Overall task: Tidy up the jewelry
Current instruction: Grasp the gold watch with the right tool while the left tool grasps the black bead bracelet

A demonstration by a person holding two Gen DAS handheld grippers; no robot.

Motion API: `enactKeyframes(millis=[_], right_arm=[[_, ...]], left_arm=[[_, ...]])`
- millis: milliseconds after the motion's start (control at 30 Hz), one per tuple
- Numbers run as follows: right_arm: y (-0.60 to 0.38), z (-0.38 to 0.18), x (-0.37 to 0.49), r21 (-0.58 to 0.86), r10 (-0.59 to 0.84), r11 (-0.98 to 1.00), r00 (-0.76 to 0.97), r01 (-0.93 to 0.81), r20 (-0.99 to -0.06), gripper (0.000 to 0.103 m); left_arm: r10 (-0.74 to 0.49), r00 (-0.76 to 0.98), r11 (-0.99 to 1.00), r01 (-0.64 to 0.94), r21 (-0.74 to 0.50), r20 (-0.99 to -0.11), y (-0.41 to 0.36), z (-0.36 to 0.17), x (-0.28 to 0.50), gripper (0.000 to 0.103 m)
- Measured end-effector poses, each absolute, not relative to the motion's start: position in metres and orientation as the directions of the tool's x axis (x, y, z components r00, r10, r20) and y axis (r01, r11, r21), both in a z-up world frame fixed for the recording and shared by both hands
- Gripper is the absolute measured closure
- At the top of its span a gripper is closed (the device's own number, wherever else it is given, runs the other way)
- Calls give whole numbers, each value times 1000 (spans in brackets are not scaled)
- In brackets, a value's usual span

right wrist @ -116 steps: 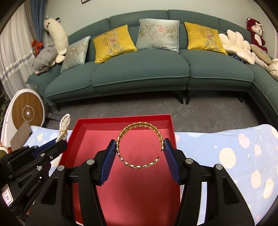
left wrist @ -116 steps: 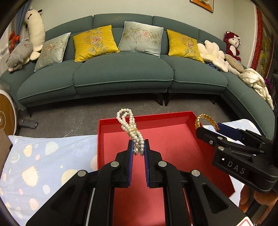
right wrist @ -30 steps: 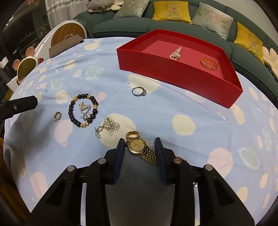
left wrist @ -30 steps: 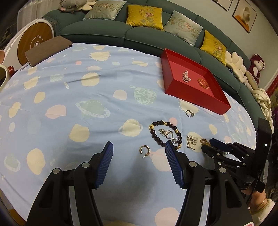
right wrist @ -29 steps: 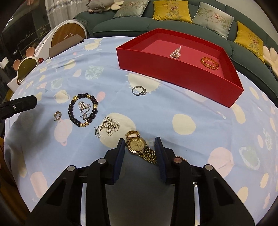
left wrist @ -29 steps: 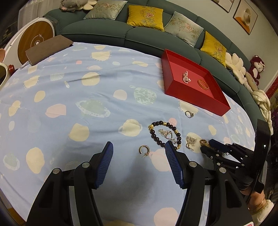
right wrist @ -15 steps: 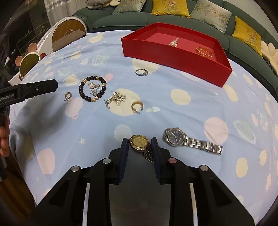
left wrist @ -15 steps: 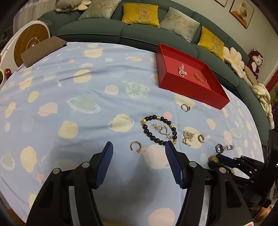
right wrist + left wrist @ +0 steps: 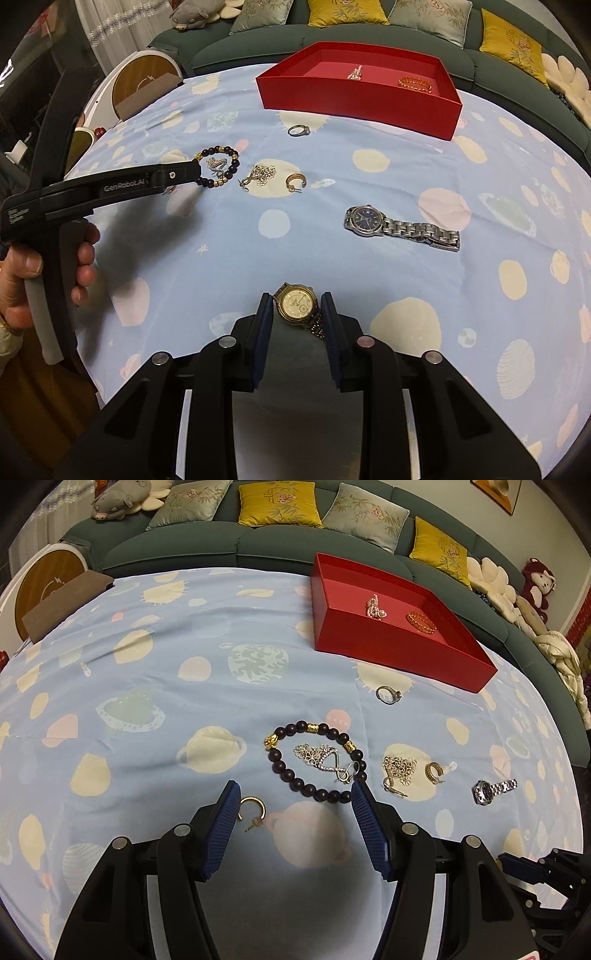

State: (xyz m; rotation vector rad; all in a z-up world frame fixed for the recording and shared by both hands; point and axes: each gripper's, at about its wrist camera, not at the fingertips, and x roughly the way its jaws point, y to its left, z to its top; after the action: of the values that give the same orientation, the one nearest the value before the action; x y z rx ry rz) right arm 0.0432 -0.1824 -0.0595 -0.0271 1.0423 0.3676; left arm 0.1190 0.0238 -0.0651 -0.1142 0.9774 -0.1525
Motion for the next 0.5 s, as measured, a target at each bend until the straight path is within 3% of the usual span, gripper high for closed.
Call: enactKeyframes(millis=[233,500], right_arm=[[-193,-56,41,162,286,944,465,-288,-838,80],[-193,-59,39,153,280,944,462,-293,-842,80]], left_arm=[[-186,553,979,35,-201,-812,30,-70,135,51],[-186,567,981,66,-181,-803,21,-73,140,81]])
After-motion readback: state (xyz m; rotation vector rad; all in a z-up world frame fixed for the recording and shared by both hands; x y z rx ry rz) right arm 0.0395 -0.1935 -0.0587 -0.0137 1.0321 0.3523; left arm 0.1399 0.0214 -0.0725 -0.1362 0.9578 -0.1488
